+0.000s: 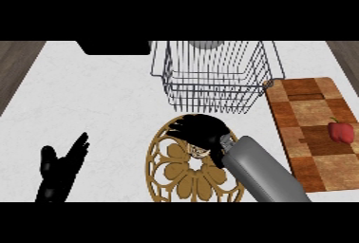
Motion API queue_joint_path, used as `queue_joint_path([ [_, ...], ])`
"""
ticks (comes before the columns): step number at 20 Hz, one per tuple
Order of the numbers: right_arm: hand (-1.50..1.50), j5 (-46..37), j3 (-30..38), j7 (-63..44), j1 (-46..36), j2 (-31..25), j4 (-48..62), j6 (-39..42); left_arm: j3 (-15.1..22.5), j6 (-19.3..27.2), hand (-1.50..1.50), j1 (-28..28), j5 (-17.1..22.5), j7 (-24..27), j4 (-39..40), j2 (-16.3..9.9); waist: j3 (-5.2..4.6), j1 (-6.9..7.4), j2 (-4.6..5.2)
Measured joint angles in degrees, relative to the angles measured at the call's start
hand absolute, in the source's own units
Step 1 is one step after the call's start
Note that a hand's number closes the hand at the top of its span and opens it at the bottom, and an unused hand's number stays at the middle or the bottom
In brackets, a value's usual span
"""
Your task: Pick the cupcake from the placemat and place it in the basket
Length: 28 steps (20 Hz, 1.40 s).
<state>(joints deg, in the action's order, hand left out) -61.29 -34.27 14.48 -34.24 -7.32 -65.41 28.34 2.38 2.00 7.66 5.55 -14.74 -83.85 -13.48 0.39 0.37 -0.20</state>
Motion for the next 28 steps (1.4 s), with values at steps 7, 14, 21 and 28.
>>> queue_joint_path([
  [7, 1.50, -3.63, 0.56, 3.40, 0.73, 0.22, 0.79, -2.38, -0.66, -0.02, 0.00, -0.69, -1.01, -0.38, 0.58, 1.00, 0.07, -0.05, -0.06],
  [14, 1.50, -8.54, 0.11, 6.62, -0.11, 1.34, 2.64, -8.26, -1.17, -0.59, 0.00, -0.59, -1.76, 0.10, 0.69, 1.41, 0.05, 0.02, -0.19],
  [21, 1.50, -5.67, 2.73, -16.48, 2.32, 5.74, 2.98, -8.39, -0.86, -0.81, 0.00, -0.61, -2.28, 0.44, 0.59, 1.66, -0.15, 0.68, -0.30],
  [28, 1.50, -0.29, 0.81, -43.51, 3.83, 6.88, -2.07, -15.60, -0.01, -1.87, 0.00, -1.84, -2.52, 0.43, 0.94, 1.55, -0.15, 3.21, -0.14],
])
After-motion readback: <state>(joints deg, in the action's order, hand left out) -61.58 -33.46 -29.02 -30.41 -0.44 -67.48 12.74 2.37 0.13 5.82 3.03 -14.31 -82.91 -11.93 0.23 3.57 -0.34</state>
